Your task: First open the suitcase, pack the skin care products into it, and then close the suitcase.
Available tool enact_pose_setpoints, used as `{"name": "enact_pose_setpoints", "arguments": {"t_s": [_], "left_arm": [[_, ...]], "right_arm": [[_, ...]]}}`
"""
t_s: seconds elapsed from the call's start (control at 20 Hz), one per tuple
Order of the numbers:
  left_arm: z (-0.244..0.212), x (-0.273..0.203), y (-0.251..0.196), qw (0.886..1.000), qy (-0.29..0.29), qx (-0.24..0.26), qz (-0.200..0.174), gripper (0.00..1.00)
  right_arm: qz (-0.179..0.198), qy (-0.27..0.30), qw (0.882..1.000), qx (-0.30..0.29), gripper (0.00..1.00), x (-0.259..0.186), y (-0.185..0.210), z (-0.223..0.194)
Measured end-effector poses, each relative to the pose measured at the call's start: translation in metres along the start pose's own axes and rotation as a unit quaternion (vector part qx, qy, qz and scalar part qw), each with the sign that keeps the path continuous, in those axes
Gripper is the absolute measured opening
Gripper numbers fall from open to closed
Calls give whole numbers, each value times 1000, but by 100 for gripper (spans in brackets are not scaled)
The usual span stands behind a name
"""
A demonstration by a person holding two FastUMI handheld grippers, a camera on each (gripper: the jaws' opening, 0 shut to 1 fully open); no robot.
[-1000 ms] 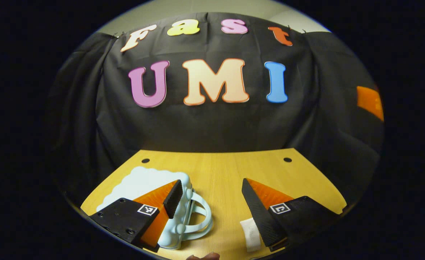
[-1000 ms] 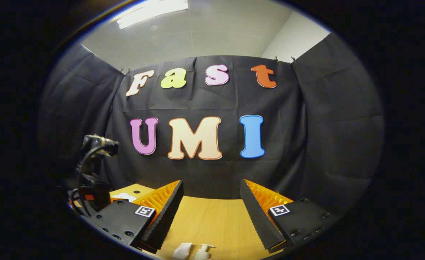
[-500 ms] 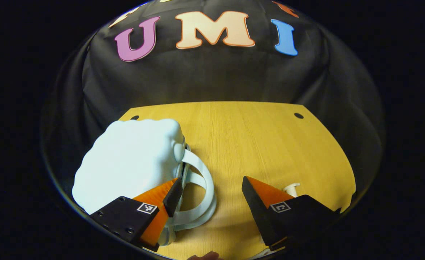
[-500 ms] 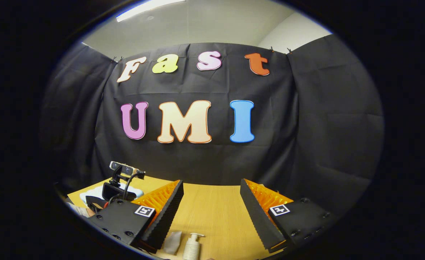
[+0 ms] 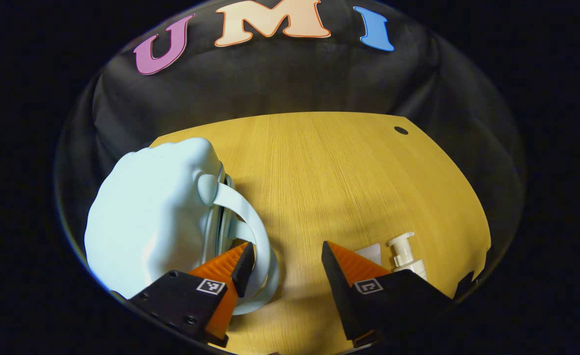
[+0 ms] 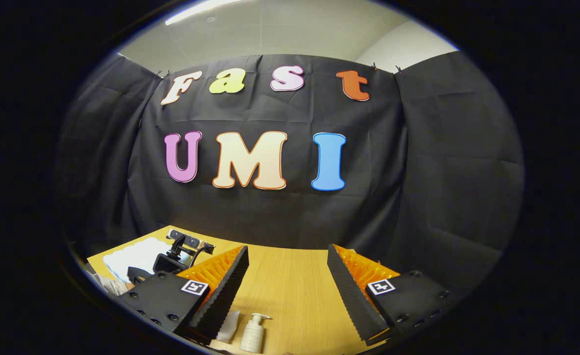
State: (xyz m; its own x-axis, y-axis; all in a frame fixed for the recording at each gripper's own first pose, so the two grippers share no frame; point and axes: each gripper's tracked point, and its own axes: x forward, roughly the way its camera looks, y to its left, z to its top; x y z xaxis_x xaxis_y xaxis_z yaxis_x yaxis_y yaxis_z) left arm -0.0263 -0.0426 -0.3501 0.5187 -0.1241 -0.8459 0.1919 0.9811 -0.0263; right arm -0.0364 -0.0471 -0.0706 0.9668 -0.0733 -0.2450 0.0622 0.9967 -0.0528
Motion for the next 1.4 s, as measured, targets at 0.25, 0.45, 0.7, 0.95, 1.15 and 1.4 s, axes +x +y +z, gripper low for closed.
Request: {"name": "enact_pose_setpoints", "arguments": {"t_s": [0.25,0.45,0.7,0.95,1.15,1.4], "left_arm": [[-14,15,19,998,46,-4,37,40],[-7,14,20,998,41,15,38,22],[-4,10,14,997,58,45,9,2],[18,-17,13,999,26,39,-18,0],[45,-49,25,999,2,17,-35,0],[88,-84,55,999,-38,18,-21,0]], "right_arm": [[4,-1,1000,3,100,3,0,0],[5,-3,1000,5,100,4,-1,-1],[11,-4,1000,15,100,7,1,-2],[18,-8,1000,24,100,13,5,-3],[32,-9,999,37,100,18,17,-5],[52,-15,998,44,100,23,38,-6]]}}
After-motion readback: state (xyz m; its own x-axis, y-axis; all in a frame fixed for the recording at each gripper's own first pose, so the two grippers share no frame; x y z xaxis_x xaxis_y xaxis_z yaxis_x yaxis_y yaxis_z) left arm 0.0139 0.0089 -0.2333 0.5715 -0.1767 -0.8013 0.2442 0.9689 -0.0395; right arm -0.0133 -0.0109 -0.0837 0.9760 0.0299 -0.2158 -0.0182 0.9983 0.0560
